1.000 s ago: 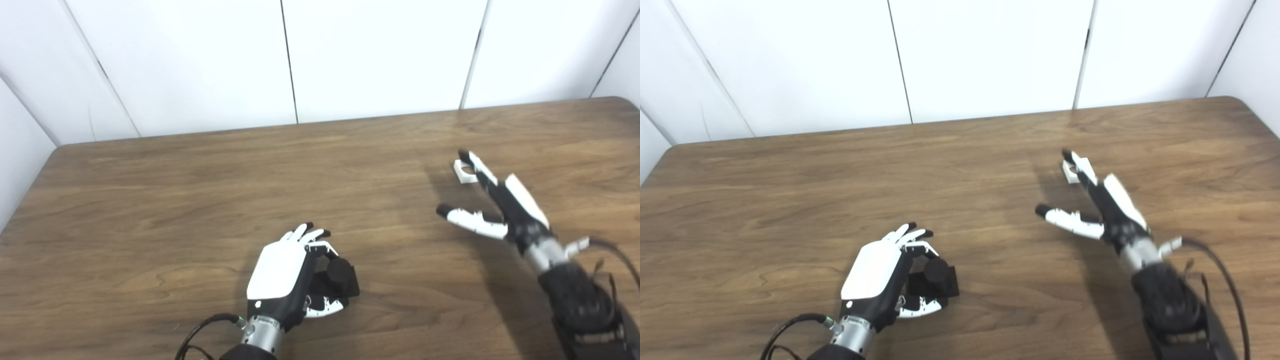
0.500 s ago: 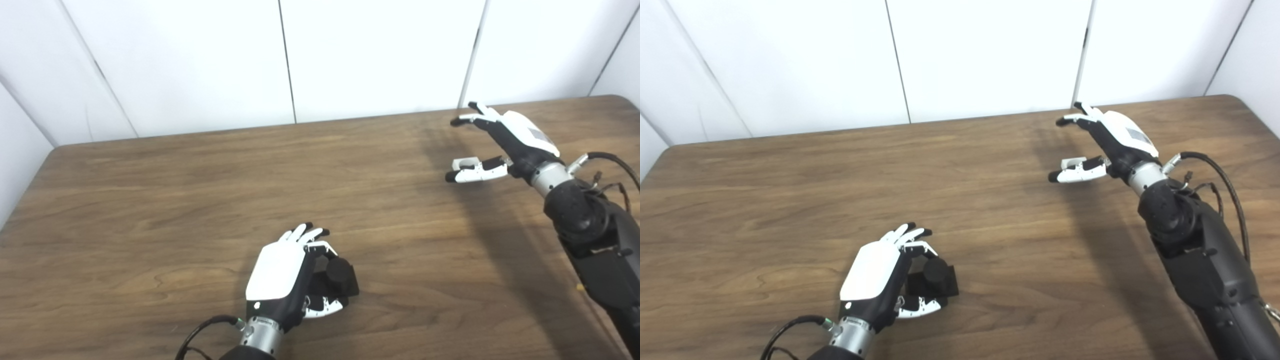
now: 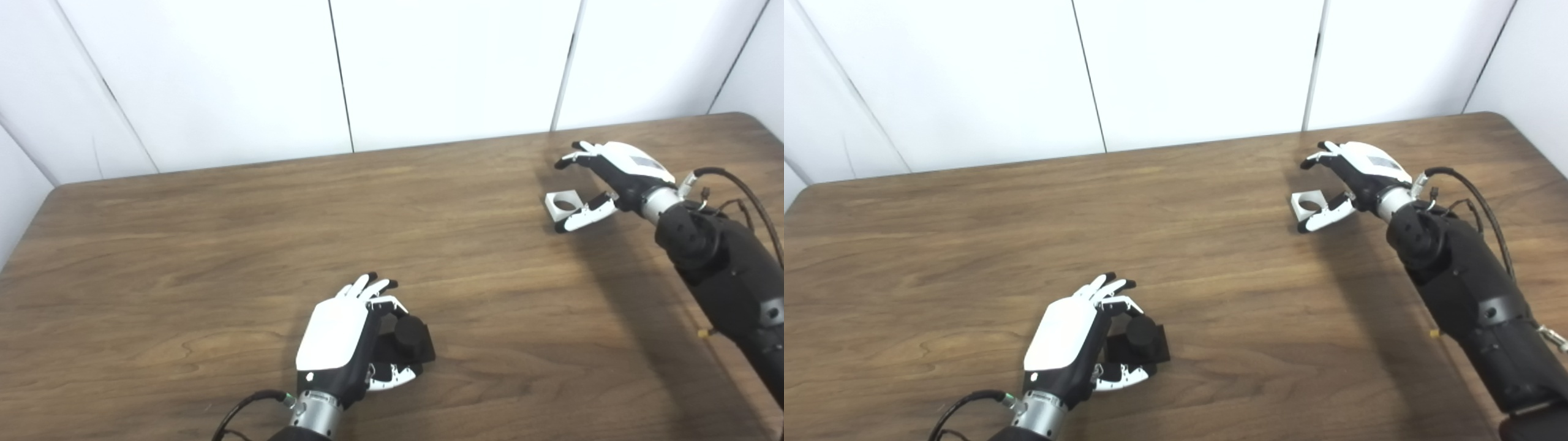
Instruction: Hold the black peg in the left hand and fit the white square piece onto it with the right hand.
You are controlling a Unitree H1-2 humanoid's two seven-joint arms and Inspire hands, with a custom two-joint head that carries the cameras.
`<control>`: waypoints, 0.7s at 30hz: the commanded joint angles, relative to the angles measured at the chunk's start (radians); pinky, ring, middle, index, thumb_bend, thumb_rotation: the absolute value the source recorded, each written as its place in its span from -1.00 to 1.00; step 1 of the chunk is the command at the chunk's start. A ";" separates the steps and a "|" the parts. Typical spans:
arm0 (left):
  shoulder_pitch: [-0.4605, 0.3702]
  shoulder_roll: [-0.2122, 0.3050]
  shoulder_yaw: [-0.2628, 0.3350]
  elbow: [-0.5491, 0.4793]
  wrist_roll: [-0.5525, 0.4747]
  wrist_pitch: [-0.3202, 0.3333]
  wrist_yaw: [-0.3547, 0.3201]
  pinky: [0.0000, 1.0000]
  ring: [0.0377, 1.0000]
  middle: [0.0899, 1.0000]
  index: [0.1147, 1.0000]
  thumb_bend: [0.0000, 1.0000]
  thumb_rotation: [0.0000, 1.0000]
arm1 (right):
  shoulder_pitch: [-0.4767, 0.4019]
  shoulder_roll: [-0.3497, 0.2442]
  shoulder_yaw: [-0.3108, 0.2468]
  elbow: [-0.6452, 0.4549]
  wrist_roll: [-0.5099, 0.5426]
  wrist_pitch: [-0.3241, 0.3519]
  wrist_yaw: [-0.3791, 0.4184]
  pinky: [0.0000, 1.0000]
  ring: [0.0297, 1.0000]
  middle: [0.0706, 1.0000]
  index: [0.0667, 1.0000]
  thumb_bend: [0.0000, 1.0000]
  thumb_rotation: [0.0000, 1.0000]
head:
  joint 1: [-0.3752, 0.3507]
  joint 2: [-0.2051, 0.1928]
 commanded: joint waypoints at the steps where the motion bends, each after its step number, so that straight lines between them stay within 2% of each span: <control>1: 0.025 -0.001 0.000 0.021 0.006 0.001 -0.009 0.84 0.89 0.70 -0.15 0.05 -0.85 | -0.071 -0.027 -0.003 -0.015 -0.010 -0.016 -0.006 1.00 1.00 0.97 0.64 0.83 -0.44 | -0.001 0.001; 8: 0.025 -0.004 -0.005 0.020 0.021 0.006 -0.013 0.83 0.88 0.70 -0.15 0.05 -0.85 | -0.098 -0.029 0.015 0.024 -0.022 -0.024 0.000 1.00 1.00 0.96 0.64 0.82 -0.44 | 0.002 -0.001; 21: 0.022 -0.006 -0.003 0.024 0.023 0.003 -0.003 0.83 0.87 0.69 -0.15 0.05 -0.85 | -0.132 -0.035 0.066 0.094 -0.050 -0.035 0.009 1.00 1.00 0.91 0.48 0.78 -0.46 | -0.002 0.000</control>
